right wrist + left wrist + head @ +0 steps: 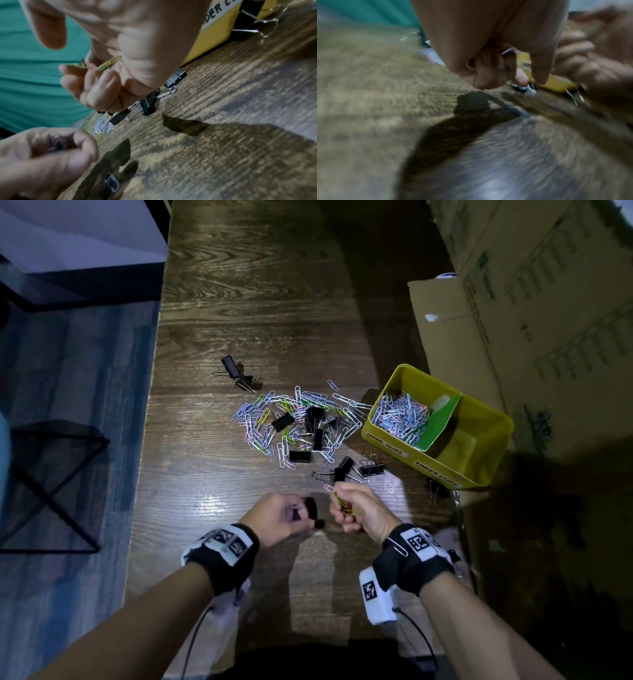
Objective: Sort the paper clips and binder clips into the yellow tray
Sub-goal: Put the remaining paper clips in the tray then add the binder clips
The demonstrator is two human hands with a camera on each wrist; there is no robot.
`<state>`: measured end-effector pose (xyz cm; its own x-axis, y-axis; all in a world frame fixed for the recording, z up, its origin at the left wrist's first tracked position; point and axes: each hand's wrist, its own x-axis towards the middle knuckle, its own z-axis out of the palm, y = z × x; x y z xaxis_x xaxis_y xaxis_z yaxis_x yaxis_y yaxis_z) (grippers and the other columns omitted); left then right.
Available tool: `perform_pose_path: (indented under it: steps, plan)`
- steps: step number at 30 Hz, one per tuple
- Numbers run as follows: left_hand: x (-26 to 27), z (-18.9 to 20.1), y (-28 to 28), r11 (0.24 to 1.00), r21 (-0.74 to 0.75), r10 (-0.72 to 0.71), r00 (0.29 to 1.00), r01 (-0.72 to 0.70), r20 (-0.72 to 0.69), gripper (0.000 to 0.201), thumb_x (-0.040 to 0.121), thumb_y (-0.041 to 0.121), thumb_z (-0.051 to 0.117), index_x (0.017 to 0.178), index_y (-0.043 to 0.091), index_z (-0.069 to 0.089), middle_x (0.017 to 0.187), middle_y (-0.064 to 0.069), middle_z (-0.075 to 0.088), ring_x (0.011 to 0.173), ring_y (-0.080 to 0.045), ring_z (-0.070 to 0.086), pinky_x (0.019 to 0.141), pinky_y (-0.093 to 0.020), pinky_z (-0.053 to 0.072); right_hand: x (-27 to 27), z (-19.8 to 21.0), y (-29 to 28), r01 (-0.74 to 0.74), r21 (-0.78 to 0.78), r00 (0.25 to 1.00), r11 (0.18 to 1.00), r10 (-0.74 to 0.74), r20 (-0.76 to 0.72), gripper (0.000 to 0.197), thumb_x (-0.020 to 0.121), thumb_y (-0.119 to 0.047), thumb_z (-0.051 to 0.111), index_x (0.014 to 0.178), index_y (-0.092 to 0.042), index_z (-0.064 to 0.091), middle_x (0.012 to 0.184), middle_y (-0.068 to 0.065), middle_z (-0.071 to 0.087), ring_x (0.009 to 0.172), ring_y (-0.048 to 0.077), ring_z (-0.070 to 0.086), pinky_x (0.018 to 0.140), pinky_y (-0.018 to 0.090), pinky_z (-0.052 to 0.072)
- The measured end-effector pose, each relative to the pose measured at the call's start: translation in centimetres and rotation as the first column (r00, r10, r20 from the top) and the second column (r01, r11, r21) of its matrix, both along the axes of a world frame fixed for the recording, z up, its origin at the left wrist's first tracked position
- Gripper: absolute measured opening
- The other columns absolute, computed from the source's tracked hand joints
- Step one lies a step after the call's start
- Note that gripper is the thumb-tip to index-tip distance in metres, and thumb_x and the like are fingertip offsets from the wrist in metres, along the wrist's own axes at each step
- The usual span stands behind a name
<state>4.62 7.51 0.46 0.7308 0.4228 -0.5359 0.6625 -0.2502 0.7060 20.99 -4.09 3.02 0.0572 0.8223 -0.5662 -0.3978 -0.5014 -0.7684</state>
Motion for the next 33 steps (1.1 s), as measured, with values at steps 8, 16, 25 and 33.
perform_pose_path:
  steps: [8,16,25,33]
  plan:
    - [-0.3,1.3,-1.0,0.781,0.341,-0.478,0.852,0.523,-0.213,0.019,0.092,0.039,0.042,0.105,0.033,0.054,0.104,0.005,0.065,0.090,-0.023,0.063,0.072,-0.031,0.048,0.3,0.2,-0.1,0.080,-0.057,0.972,0.995,-0.066,0.226,0.038,0.095,-0.031,0.051,0.059,-0.022,0.047,0.053,-0.008,0.043,0.045,0.005,0.037,0.042,0.017,0.028]
    - [0.4,0.6,-1.1,0.793,0.289,-0.455,0.837,0.536,-0.303,0.060,0.076,0.063,0.009,0.108,0.022,0.040,0.110,-0.006,0.061,0.093,-0.030,0.060,0.076,-0.035,0.044,3.7,1.9,-1.2,0.274,0.023,0.950,0.961,-0.275,0.146,0.035,0.097,-0.023,0.047,0.063,-0.019,0.055,0.054,-0.001,0.038,0.044,0.007,0.030,0.038,0.015,0.023]
    - [2.8,1.3,-1.3,0.673,0.327,-0.475,0.727,0.663,-0.496,0.033,0.095,0.031,0.035,0.120,0.011,0.042,0.117,-0.011,0.060,0.102,-0.032,0.059,0.081,-0.038,0.046,6.1,3.2,-1.1,0.343,0.069,0.933,0.937,-0.348,0.090,0.027,0.098,-0.016,0.045,0.078,-0.008,0.062,0.054,-0.004,0.043,0.044,0.007,0.031,0.039,0.020,0.020]
    - [4.1,0.8,-1.3,0.732,0.300,-0.459,0.769,0.611,-0.445,0.030,0.092,0.027,0.041,0.116,0.010,0.049,0.112,-0.014,0.059,0.100,-0.030,0.058,0.081,-0.034,0.044,8.0,3.5,-0.5,0.399,0.067,0.909,0.915,-0.404,0.101,0.028,0.097,-0.018,0.048,0.077,-0.011,0.067,0.054,-0.003,0.044,0.043,0.007,0.033,0.036,0.016,0.025]
